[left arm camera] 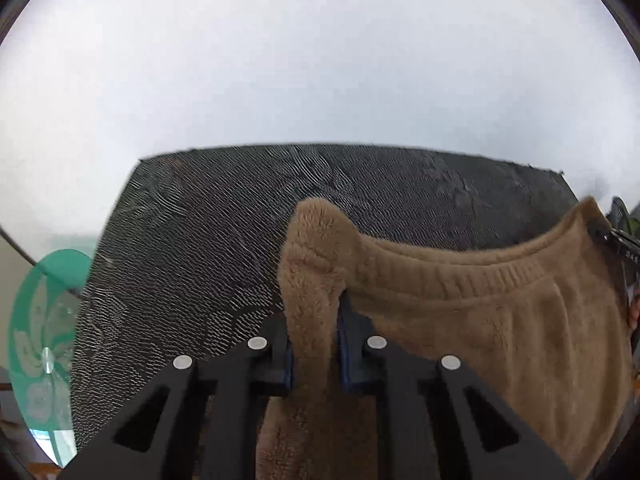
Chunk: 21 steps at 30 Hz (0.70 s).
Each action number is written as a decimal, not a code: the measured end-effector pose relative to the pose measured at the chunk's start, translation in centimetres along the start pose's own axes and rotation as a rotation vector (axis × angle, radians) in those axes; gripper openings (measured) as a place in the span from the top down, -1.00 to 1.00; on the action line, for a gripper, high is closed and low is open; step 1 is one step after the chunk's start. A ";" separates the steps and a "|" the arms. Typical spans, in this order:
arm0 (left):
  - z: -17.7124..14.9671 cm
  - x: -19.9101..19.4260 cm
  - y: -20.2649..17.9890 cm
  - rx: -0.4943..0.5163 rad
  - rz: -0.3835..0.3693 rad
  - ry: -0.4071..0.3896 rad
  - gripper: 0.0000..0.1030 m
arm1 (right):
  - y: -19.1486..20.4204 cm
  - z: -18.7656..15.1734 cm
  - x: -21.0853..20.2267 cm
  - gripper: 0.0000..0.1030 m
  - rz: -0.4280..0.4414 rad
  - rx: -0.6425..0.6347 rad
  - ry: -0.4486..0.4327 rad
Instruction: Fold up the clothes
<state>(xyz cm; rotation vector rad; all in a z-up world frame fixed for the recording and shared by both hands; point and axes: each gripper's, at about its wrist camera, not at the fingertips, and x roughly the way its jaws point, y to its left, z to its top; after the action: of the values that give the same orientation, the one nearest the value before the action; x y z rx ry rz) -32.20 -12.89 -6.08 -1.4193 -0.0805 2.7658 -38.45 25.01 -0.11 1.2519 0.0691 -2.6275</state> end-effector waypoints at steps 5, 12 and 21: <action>-0.7 2.0 -0.7 0.013 0.061 0.047 0.57 | 0.3 -1.4 2.4 0.78 -0.052 -0.006 0.073; -1.0 1.9 0.4 -0.030 0.133 0.078 -0.39 | -1.3 -1.9 1.5 -0.53 -0.047 0.063 0.074; -4.2 -8.8 0.4 -0.012 0.097 -0.112 -0.63 | -1.3 -4.5 -9.8 -0.55 0.122 0.069 -0.111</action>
<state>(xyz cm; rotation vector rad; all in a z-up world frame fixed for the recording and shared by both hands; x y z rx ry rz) -23.67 -13.64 -1.42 -1.3042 -0.0320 2.9273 -29.35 28.74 4.54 1.0912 -0.1146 -2.6076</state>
